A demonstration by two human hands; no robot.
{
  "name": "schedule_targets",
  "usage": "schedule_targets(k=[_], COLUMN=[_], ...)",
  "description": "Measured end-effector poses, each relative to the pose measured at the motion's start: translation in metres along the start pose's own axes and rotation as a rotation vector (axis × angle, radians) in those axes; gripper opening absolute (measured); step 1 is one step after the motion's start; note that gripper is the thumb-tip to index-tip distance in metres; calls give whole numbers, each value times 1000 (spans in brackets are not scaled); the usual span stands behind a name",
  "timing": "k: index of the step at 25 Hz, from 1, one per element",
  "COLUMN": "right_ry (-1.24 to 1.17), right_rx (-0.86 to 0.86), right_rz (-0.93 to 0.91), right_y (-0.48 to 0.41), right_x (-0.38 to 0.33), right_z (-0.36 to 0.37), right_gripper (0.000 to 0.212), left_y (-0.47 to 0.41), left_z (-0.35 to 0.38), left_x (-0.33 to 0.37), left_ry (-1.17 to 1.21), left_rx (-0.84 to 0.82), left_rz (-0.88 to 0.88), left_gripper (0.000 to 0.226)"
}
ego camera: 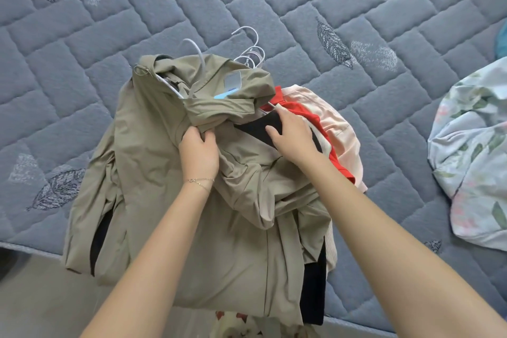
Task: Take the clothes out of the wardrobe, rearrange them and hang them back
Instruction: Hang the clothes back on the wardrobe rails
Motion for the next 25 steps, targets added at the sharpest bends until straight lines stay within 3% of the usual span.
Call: schedule_targets(k=[10,17,25], right_ry=[211,-139,-295], right_rx=[-13,29,10], right_rz=[96,102,31], right_y=[0,27,124], right_x=[4,-24,-165], right_z=[12,-30,-92], right_gripper=[51,38,47], left_y=[14,39,118], left_z=[-33,-86,-214], left_x=[-6,-11,25], left_ry=[119,198,228], left_rx=[63,204,371], left_rz=[53,50,11], left_gripper=[43,41,42])
Point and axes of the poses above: each hand's wrist, its own y-axis away from the middle knuckle, its own z-axis out of the palm, x = y × z, the point moved 5 cm from there along -y, towards the middle knuckle, and after that the axes turned 8 degrees about -y, right-handed, at the moved point
